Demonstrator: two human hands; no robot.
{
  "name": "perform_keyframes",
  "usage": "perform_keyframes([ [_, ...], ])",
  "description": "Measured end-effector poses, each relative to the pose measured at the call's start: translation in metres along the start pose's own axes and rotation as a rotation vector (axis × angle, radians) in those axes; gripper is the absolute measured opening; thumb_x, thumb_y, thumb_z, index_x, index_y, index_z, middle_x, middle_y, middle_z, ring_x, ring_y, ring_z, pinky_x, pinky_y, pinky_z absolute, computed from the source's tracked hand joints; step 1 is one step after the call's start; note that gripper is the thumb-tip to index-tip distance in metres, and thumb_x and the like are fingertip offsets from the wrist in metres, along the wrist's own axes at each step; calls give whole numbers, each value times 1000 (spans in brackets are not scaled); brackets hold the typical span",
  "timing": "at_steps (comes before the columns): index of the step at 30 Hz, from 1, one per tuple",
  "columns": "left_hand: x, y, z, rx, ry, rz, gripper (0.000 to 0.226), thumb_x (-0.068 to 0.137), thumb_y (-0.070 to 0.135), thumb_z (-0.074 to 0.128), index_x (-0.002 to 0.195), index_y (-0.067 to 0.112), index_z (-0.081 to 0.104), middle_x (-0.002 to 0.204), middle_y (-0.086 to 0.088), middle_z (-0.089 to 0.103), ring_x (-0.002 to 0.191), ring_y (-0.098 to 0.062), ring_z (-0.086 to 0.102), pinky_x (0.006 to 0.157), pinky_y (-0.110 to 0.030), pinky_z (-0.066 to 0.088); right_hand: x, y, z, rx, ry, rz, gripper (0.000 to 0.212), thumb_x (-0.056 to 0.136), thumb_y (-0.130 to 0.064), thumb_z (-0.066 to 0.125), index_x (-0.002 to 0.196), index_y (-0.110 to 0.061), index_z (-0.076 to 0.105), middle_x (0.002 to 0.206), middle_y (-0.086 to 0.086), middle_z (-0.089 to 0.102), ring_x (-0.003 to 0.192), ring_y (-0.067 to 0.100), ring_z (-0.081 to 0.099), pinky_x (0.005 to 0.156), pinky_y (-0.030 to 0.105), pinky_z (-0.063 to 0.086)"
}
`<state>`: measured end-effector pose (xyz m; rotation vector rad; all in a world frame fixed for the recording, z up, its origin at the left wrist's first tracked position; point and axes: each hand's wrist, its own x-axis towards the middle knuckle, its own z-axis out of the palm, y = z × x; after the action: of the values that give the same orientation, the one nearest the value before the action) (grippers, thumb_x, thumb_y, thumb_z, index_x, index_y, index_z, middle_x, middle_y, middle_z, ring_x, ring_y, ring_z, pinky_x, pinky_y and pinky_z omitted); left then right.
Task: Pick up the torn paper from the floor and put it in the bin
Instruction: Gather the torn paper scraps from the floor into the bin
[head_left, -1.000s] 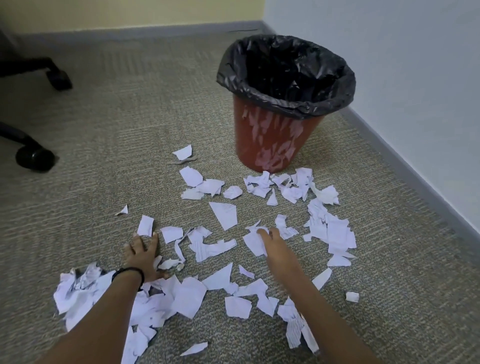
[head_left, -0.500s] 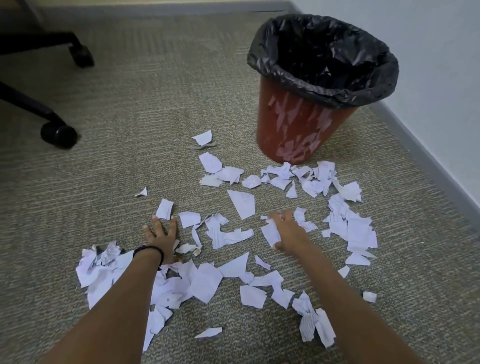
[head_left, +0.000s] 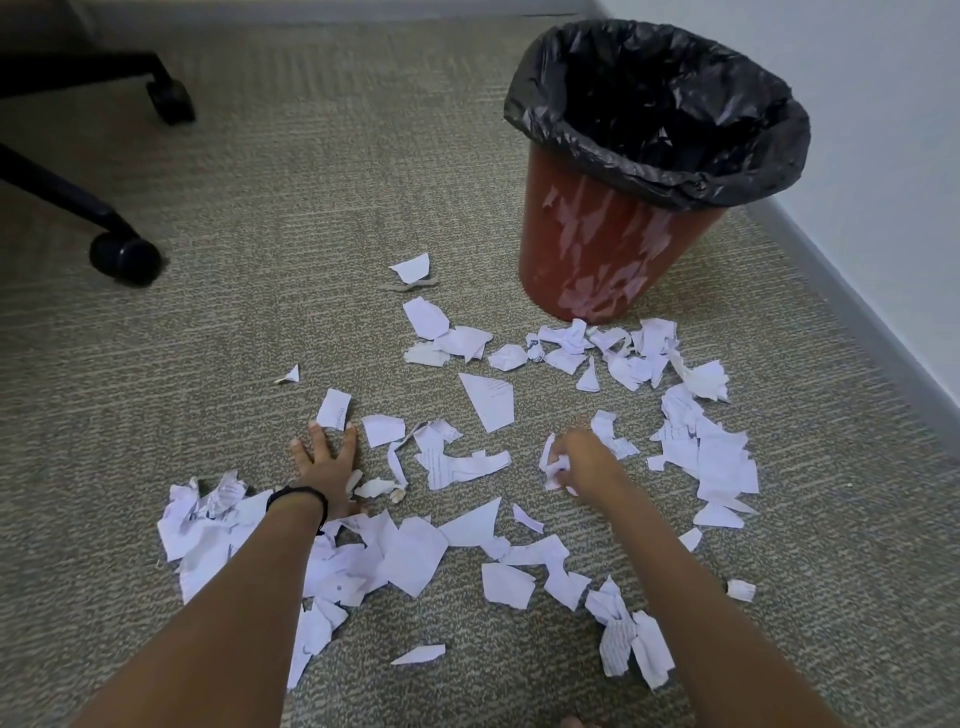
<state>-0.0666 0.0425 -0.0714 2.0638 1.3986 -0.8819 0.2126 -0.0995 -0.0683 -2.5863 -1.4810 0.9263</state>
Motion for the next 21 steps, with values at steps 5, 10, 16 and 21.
perform_keyframes([
  [5, 1, -3, 2, -28, 20, 12, 103, 88, 34, 63, 148, 19, -19, 151, -24, -27, 138, -52, -16, 116, -54, 15, -14, -12, -38, 464, 79, 14, 18, 79, -9, 72, 96, -3, 68, 108, 8, 63, 92, 19, 59, 63, 19, 41],
  [10, 2, -2, 1, -32, 21, -3, 102, 88, 34, 62, 147, 19, -19, 151, -24, -27, 138, -52, -17, 117, -52, 15, -34, -51, -120, 1036, 130, -88, 10, 80, -3, 67, 81, -13, 66, 102, 0, 71, 86, 15, 67, 57, 22, 55],
  [16, 0, 0, 1, -28, 38, -6, 102, 88, 35, 62, 148, 18, -18, 151, -25, -25, 139, -51, -14, 117, -50, 11, -37, -90, -227, 1265, 557, -349, 9, 86, -2, 61, 87, -11, 63, 87, 6, 67, 63, 16, 67, 52, 25, 54],
  [21, -1, 0, 1, -25, 39, -3, 102, 88, 36, 62, 148, 17, -19, 151, -26, -24, 139, -51, -14, 117, -53, 10, 7, -81, -277, 1208, 915, -129, 25, 86, -12, 59, 110, -8, 60, 98, 4, 59, 78, 16, 63, 81, 41, 57],
])
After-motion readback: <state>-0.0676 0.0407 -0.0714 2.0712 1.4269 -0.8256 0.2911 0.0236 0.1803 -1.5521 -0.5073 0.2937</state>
